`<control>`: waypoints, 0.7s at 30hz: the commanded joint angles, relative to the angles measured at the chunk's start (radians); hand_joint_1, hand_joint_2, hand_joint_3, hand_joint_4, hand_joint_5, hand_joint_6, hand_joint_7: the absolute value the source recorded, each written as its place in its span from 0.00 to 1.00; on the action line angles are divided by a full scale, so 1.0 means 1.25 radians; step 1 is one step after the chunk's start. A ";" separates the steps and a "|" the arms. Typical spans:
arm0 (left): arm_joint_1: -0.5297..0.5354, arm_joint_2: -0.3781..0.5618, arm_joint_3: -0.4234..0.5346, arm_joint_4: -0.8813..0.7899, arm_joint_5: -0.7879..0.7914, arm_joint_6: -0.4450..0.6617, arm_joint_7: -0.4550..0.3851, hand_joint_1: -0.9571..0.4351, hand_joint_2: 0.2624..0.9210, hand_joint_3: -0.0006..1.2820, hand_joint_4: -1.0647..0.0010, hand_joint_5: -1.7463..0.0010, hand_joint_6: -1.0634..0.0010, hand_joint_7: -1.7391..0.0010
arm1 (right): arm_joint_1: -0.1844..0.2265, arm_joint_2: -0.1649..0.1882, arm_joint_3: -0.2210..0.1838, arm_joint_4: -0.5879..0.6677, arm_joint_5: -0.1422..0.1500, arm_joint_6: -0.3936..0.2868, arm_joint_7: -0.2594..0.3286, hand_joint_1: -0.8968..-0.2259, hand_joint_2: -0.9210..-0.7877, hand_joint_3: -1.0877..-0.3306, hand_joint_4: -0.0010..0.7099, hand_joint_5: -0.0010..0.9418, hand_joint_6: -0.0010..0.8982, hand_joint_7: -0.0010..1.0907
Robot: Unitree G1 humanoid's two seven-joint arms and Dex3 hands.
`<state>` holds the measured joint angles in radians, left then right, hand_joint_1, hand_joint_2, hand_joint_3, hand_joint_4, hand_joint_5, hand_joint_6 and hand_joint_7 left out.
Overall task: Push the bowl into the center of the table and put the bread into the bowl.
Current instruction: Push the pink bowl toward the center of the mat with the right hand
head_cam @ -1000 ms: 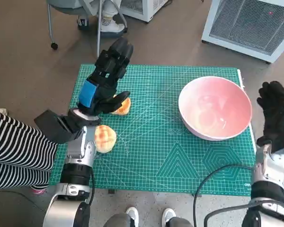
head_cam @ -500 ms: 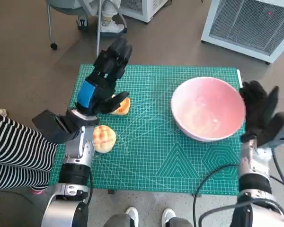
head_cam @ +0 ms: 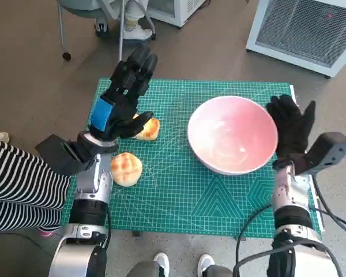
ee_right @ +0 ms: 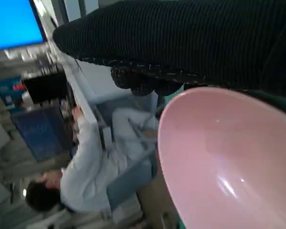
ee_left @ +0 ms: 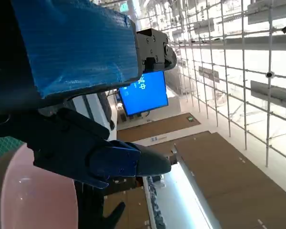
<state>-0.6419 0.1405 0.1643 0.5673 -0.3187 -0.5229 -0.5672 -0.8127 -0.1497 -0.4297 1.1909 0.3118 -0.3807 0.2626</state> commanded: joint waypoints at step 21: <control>0.019 0.005 0.008 -0.009 0.002 -0.012 0.009 0.23 1.00 0.23 0.95 1.00 0.99 0.82 | -0.071 0.098 -0.063 0.031 0.093 0.093 0.043 0.43 0.00 0.28 0.16 0.00 0.11 0.20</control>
<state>-0.6296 0.1478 0.1714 0.5661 -0.3191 -0.5277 -0.5650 -0.9046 -0.0423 -0.5029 1.2127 0.4177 -0.2835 0.3135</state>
